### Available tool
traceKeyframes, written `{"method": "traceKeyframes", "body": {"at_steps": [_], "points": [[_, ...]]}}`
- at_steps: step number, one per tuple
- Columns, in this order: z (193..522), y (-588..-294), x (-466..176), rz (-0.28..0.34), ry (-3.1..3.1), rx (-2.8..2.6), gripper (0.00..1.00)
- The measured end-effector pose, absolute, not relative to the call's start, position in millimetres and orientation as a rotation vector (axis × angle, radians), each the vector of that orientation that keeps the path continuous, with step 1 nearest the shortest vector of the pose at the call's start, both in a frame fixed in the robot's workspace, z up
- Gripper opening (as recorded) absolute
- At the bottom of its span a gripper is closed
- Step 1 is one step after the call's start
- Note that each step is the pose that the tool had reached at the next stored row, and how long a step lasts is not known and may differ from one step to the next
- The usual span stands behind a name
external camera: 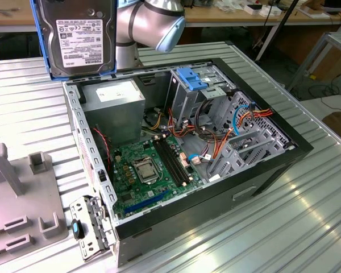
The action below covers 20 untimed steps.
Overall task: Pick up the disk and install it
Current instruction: 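Pick up the disk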
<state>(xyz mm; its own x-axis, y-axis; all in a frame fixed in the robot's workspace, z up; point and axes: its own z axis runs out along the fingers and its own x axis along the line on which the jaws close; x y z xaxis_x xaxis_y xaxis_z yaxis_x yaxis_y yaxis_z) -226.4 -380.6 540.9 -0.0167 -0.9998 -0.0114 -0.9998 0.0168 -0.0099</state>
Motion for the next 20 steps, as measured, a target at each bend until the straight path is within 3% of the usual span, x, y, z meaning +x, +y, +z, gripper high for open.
{"method": "traceKeyframes", "body": {"at_steps": [20], "points": [[538, -381, -174, 0.001, 2.238, -2.184, 0.37]]}}
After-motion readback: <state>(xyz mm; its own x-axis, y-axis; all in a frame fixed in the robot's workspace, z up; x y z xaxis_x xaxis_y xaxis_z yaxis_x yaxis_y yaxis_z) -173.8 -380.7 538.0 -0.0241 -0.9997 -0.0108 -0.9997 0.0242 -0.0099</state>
